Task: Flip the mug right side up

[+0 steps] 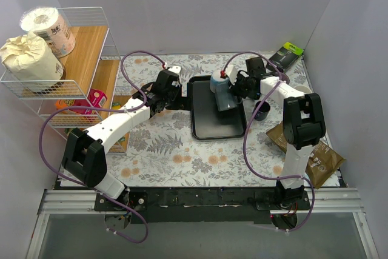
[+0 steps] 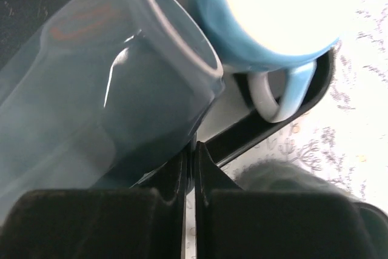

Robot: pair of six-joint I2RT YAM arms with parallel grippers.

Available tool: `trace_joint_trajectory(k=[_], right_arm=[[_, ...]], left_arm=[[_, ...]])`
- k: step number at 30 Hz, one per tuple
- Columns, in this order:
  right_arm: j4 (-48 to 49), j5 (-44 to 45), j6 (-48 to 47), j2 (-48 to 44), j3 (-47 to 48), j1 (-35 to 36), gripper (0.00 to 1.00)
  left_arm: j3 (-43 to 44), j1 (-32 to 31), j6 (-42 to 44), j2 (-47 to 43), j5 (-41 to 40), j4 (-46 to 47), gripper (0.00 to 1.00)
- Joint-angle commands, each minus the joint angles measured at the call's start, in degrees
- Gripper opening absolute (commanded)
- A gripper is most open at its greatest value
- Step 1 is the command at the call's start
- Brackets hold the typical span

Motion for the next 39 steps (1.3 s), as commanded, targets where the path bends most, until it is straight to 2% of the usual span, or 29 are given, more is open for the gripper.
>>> trace_joint_trajectory(k=[1, 12, 18, 26, 30, 31, 34, 39], right_arm=[[1.06, 0.80, 0.68, -0.76, -1.27, 0.61, 0.01], [2.20, -1.48, 4.64, -5.68, -4.52, 1.14, 0.01], [3.87, -3.32, 12.54, -8.49, -5.41, 1.14, 0.01], [14.06, -10.17, 29.93, -17.01, -13.31, 1.23, 0.01], [17.14, -10.27, 39.60, -21.49, -15.68, 1.41, 0.01], [20.36, -10.01, 44.41, -22.37, -16.12, 1.32, 0.01], [21.19, -8.25, 53.99, -25.10, -16.48, 1.41, 0.01], [24.87, -5.97, 68.25, -29.66, -18.06, 1.49, 0.01]], left_arm=[[1.79, -0.37, 0.82, -0.51, 0.11, 0.96, 0.98], [0.83, -0.37, 0.56, -1.30, 0.55, 2.01, 0.98], [-0.23, -0.37, 0.03, -2.62, 0.82, 2.63, 0.98], [-3.39, -0.37, -1.38, -6.39, 1.35, 4.74, 0.98], [-5.67, -0.37, -1.55, -9.65, 2.22, 7.55, 0.98], [-6.38, -0.37, -1.55, -10.52, 3.18, 9.03, 0.98], [-9.72, -0.45, -0.59, -14.48, 4.25, 13.59, 0.98], [-11.48, -0.37, -1.29, -18.17, 4.86, 16.07, 0.98]])
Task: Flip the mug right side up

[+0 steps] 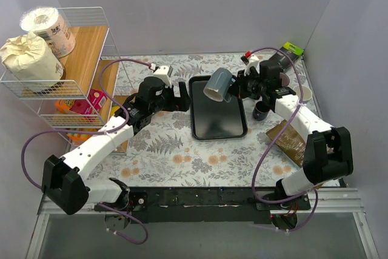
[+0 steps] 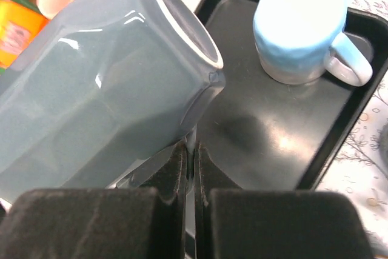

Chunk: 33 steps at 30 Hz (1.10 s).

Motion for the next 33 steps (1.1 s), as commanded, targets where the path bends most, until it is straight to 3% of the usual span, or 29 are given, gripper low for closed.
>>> trace_joint_trajectory(k=[1, 3, 9, 15, 22, 25, 33], right_arm=[[11.15, 0.24, 21.63, -6.66, -1.16, 0.31, 0.01], [13.17, 1.65, 26.57, -8.85, -2.31, 0.49, 0.01], [16.34, 2.71, 44.07, -12.55, -5.39, 0.93, 0.01], [22.84, 3.76, 55.77, -15.19, -7.85, 5.40, 0.01], [25.65, 10.61, 68.15, -17.48, -10.39, 10.16, 0.01], [26.45, 14.04, 69.49, -18.62, -10.84, 11.47, 0.01], [23.99, 17.47, 69.14, -19.15, -10.14, 13.59, 0.01]], left_arm=[[-1.38, -0.32, -0.13, -4.14, 2.15, 6.15, 0.98], [-2.26, -0.32, -1.35, -5.98, 4.07, 8.08, 0.98], [-11.75, -0.41, -5.22, -13.99, 6.63, 25.57, 0.98], [-4.74, -0.85, -8.74, -7.76, 15.24, 20.75, 0.98], [-3.85, -3.05, -8.57, -5.21, 23.06, 26.90, 0.95], [-3.32, -3.66, -9.01, -4.50, 24.83, 27.60, 0.86], [-2.44, -4.45, -9.54, -3.19, 23.51, 28.48, 0.73]])
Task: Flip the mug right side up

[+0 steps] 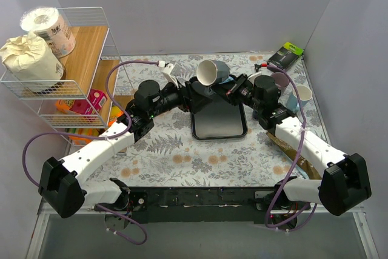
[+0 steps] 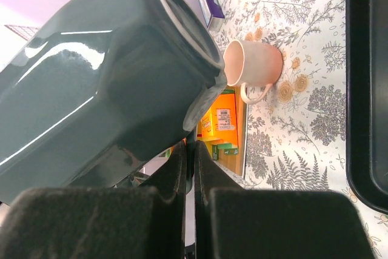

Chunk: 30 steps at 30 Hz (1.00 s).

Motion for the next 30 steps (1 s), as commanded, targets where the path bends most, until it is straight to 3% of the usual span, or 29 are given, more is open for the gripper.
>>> trace_joint_trajectory(k=[1, 11, 17, 21, 22, 30], right_arm=[[6.68, 2.72, 1.91, -2.91, 2.10, 1.10, 0.01], [6.49, 5.97, 1.12, -2.38, 4.39, 5.50, 0.01], [6.15, 5.71, 1.03, -2.03, 4.04, 6.82, 0.01], [6.06, 5.79, 1.12, -2.03, 3.77, 7.08, 0.01], [6.15, 5.79, 1.12, -2.12, 3.60, 7.08, 0.01], [6.67, 3.60, 0.06, -1.15, 3.42, 7.08, 0.02]], left_arm=[[2.61, -0.74, -0.16, 0.45, -0.42, 1.75, 0.70], [4.10, -1.97, -0.34, 1.94, -10.96, -0.44, 0.48], [4.54, -2.06, -0.51, 2.64, -12.56, -1.06, 0.36], [4.72, -2.32, -0.42, 2.64, -13.96, -2.19, 0.14], [4.72, -2.50, -0.42, 2.56, -15.27, -2.46, 0.02], [5.24, -2.94, 0.63, 0.89, -23.45, -5.88, 0.00]])
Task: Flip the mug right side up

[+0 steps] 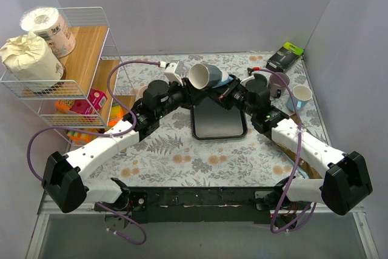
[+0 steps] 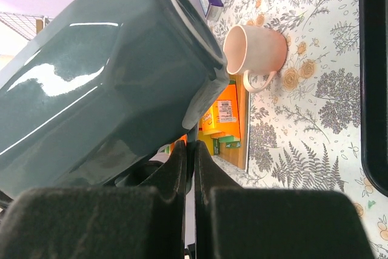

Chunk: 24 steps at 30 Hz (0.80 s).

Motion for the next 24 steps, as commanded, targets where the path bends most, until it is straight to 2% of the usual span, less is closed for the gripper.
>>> trace_joint_trajectory(k=[1, 3, 4, 5, 7, 10, 16, 24], right_arm=[[7.85, -3.00, -1.60, -1.04, 3.20, 0.70, 0.10], [7.15, -4.23, -1.51, -0.52, 3.29, 0.70, 0.19], [6.28, -4.58, -1.51, -0.43, 3.46, 0.70, 0.29], [5.31, -4.76, -1.42, -0.25, 3.55, 0.70, 0.33], [1.89, -4.85, -1.07, 0.36, 3.90, 0.70, 0.41], [-2.15, -4.41, -1.07, 0.63, 3.91, 0.61, 0.48], [-9.37, 4.28, -4.05, -1.65, 2.94, 0.44, 0.52], [-12.10, 7.63, -6.52, -5.61, 0.13, -0.26, 0.52]], left_arm=[[2.60, 0.01, 1.20, -2.20, -9.27, -2.68, 0.00], [3.56, 0.01, 1.20, -2.20, -11.90, -4.78, 0.00], [3.74, -0.07, 1.29, -2.11, -12.70, -5.40, 0.00], [4.09, -0.08, 1.29, -2.11, -14.70, -5.58, 0.00], [4.88, -0.08, 1.11, -1.93, -16.82, -9.26, 0.00], [5.94, -0.16, 0.67, -1.15, -21.66, -13.13, 0.00], [8.14, -0.08, 0.24, 2.89, -27.63, -20.95, 0.00], [12.88, 1.59, 1.20, 13.43, -30.63, -27.11, 0.00]])
